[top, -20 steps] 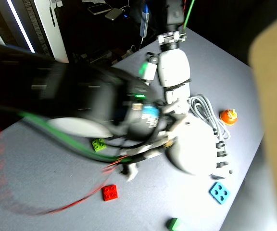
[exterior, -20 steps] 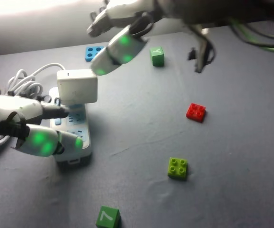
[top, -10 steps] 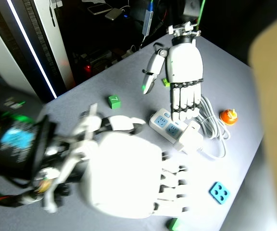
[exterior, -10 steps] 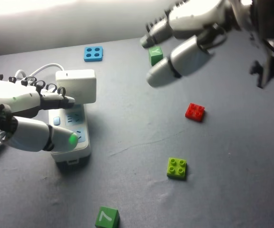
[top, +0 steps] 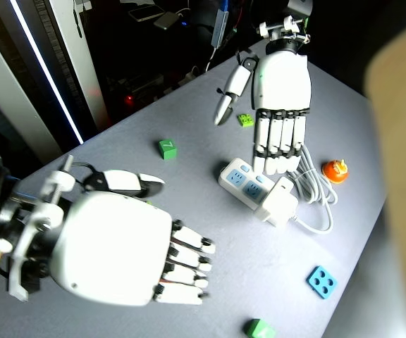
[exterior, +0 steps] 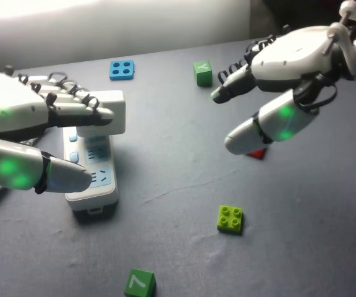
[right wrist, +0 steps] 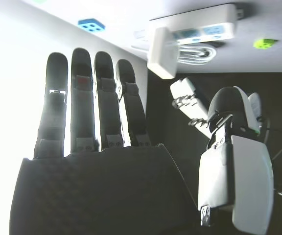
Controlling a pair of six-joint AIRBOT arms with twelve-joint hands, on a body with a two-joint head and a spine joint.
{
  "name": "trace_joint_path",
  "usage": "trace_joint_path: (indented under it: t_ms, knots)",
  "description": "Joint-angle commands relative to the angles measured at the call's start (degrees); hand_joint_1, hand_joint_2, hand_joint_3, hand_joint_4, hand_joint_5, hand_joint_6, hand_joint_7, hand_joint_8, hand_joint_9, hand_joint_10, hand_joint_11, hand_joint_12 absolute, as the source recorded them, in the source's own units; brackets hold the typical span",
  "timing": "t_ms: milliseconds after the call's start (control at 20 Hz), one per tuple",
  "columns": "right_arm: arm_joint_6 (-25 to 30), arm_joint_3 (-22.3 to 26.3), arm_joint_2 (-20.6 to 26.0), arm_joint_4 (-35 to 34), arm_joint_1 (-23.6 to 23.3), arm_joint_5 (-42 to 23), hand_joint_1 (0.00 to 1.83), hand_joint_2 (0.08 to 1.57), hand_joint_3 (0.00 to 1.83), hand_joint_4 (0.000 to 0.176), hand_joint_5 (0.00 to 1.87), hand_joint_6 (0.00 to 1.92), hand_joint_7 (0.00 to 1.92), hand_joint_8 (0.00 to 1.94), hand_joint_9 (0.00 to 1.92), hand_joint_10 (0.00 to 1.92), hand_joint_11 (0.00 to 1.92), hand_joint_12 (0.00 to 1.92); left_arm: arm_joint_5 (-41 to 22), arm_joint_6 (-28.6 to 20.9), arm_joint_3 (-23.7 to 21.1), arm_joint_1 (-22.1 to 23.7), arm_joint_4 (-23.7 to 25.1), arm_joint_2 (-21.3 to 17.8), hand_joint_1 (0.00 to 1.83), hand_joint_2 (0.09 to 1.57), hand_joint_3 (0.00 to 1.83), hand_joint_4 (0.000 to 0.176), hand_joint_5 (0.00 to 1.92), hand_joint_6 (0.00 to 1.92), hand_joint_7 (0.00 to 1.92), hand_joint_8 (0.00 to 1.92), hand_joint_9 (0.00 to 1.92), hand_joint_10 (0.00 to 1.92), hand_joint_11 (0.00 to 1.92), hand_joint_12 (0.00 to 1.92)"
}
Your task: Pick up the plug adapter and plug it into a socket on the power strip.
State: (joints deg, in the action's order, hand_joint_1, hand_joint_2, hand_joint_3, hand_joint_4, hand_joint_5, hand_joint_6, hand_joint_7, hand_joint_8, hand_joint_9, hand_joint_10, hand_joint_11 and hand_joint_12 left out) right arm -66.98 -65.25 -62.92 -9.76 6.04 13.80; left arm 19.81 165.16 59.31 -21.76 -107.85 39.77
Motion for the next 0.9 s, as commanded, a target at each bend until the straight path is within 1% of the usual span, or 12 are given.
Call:
trace_joint_path:
  t_ms: [0, 200, 300, 350, 400, 450, 500, 550, 600, 700, 750, 850]
  knots:
    - [-0.4, 0.9, 0.8, 0.2, -0.4, -7.7, 0.2, 1.05, 0.01, 0.0, 0.35, 0.01, 0.4, 0.0, 0.39, 0.0, 0.0, 1.06, 6.2, 0.1, 0.6, 0.8, -1.9, -0.5, 0.0, 1.21, 0.0, 0.0, 0.1, 0.0, 0.12, 0.0, 0.1, 0.0, 0.0, 0.26]
    - [-0.6, 2.9, 2.0, 1.0, -0.6, -8.6, 0.23, 1.06, 0.0, 0.0, 0.46, 0.01, 0.56, 0.01, 0.52, 0.02, 0.09, 1.14, 14.7, 0.2, 1.8, 0.8, -1.9, -0.5, 0.0, 1.21, 0.0, 0.0, 0.13, 0.0, 0.14, 0.0, 0.12, 0.0, 0.0, 0.37]
    - [-0.7, 3.5, 2.3, 1.0, -0.6, -8.6, 0.27, 1.06, 0.0, 0.0, 0.69, 0.03, 0.8, 0.02, 0.77, 0.07, 0.3, 1.21, 17.9, 0.2, 2.2, 0.8, -1.9, -0.8, 0.0, 1.21, 0.0, 0.0, 0.29, 0.01, 0.32, 0.01, 0.28, 0.01, 0.0, 0.72]
    - [-0.7, 3.8, 2.4, 1.0, -0.5, -8.7, 0.3, 1.07, 0.0, 0.0, 0.79, 0.05, 0.89, 0.05, 0.86, 0.13, 0.34, 1.35, 19.1, 0.2, 2.4, 0.8, -1.9, -0.8, 0.0, 1.22, 0.0, 0.0, 0.5, 0.03, 0.51, 0.01, 0.44, 0.03, 0.04, 0.94]
    - [-0.7, 4.1, 2.6, 1.0, -0.5, -9.1, 0.32, 1.09, 0.0, 0.0, 0.87, 0.1, 0.97, 0.09, 0.84, 0.45, 0.43, 1.46, 21.8, 0.2, 2.8, 0.8, -1.9, -0.9, 0.0, 1.24, 0.0, 0.0, 0.74, 0.06, 0.74, 0.03, 0.65, 0.08, 0.15, 1.07]
    - [-0.6, 4.3, 2.7, 1.0, -0.5, -9.2, 0.32, 1.11, 0.01, 0.0, 0.8, 0.53, 0.95, 0.39, 0.75, 0.98, 0.55, 1.6, 23.5, 0.2, 3.1, 0.8, -1.9, -0.9, 0.06, 1.26, 0.0, 0.0, 0.94, 0.11, 0.95, 0.05, 0.85, 0.26, 0.33, 1.25]
    - [-0.6, 4.5, 2.8, 1.0, -0.5, -9.2, 0.29, 1.14, 0.0, 0.0, 0.67, 1.01, 0.81, 0.85, 0.65, 1.33, 0.56, 1.75, 24.5, 0.2, 3.3, 0.7, -1.9, -0.9, 0.11, 1.28, 0.0, 0.0, 1.0, 0.21, 1.01, 0.07, 0.83, 0.56, 0.4, 1.38]
    - [-0.5, 4.7, 2.9, 1.0, -0.6, -9.2, 0.24, 1.17, 0.01, 0.0, 0.66, 1.33, 0.76, 1.25, 0.67, 1.56, 0.64, 1.87, 25.8, 0.2, 3.5, 0.7, -1.9, -1.0, 0.19, 1.29, 0.0, 0.0, 0.85, 0.94, 0.89, 0.64, 0.72, 1.12, 0.42, 1.62]
    - [-0.4, 4.9, 3.0, 1.0, -0.7, -9.2, 0.25, 1.17, 0.0, 0.0, 0.69, 1.47, 0.77, 1.46, 0.71, 1.66, 0.72, 1.91, 26.5, 0.2, 3.7, 0.9, -1.9, -1.1, 0.24, 1.3, 0.0, 0.0, 0.69, 1.45, 0.74, 1.17, 0.62, 1.51, 0.41, 1.8]
    - [-0.4, 5.1, 3.1, 1.0, -0.7, -9.0, 0.35, 1.17, 0.0, 0.0, 0.83, 1.87, 0.98, 1.89, 1.05, 1.9, 1.1, 1.92, 27.2, 0.2, 3.9, 1.1, -1.9, -1.0, 0.35, 1.34, 0.01, 0.0, 0.71, 1.82, 0.83, 1.79, 0.81, 1.89, 0.69, 1.92]
    - [-0.4, 5.1, 3.1, 1.0, -0.7, -8.9, 0.39, 1.17, 0.0, 0.0, 1.1, 1.91, 1.2, 1.93, 1.27, 1.92, 1.34, 1.92, 27.8, 0.2, 3.8, 1.1, -1.9, -1.0, 0.42, 1.34, 0.0, 0.0, 0.82, 1.9, 0.93, 1.89, 0.97, 1.92, 0.89, 1.92]
    - [-0.4, 5.5, 3.2, 1.0, -0.7, -8.9, 0.31, 1.25, 0.01, 0.0, 1.25, 1.92, 1.35, 1.94, 1.46, 1.92, 1.58, 1.92, 29.4, 0.4, 3.5, 1.1, -1.9, -1.1, 0.42, 1.36, 0.0, 0.0, 1.05, 1.92, 1.12, 1.92, 1.21, 1.92, 1.17, 1.92]
